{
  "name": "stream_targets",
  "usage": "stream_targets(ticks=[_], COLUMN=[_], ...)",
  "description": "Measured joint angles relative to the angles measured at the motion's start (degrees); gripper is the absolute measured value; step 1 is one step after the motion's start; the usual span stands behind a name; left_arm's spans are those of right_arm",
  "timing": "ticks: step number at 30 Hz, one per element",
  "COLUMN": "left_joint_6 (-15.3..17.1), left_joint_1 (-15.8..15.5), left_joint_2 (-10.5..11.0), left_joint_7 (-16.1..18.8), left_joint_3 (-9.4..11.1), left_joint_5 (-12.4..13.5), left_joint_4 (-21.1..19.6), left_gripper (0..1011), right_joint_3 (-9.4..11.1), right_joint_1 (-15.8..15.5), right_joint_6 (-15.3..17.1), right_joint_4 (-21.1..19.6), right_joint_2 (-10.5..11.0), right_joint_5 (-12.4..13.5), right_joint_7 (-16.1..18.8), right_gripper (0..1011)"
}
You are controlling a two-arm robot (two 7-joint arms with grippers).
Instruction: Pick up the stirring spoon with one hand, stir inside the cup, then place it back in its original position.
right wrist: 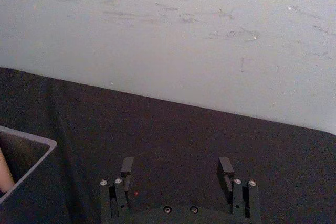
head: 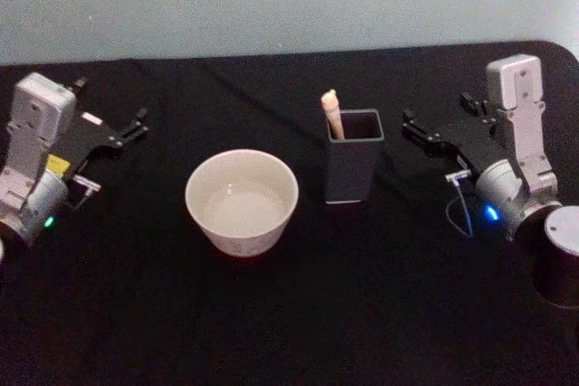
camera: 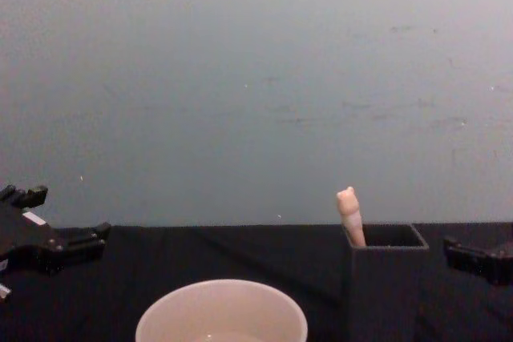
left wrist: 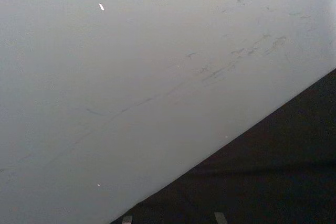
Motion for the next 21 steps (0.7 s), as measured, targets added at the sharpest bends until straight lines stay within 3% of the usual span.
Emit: stream_targets(ticks=[21], left_joint_6=[0.0], left_joint_1=[0.0], left_joint_2=[0.0], left_joint_7=[0.0], left_joint_3=[0.0], left_joint_5=[0.0], left_joint_4=[0.0], left_gripper=[1001], right_joint_3=[0.2], right_joint_1=[-0.1], right_joint_6=[-0.3], right_joint_4=[-0.7], right_joint_2=[0.0], right_joint_5=[0.5], right_joint_7=[0.1], right_gripper=[1002])
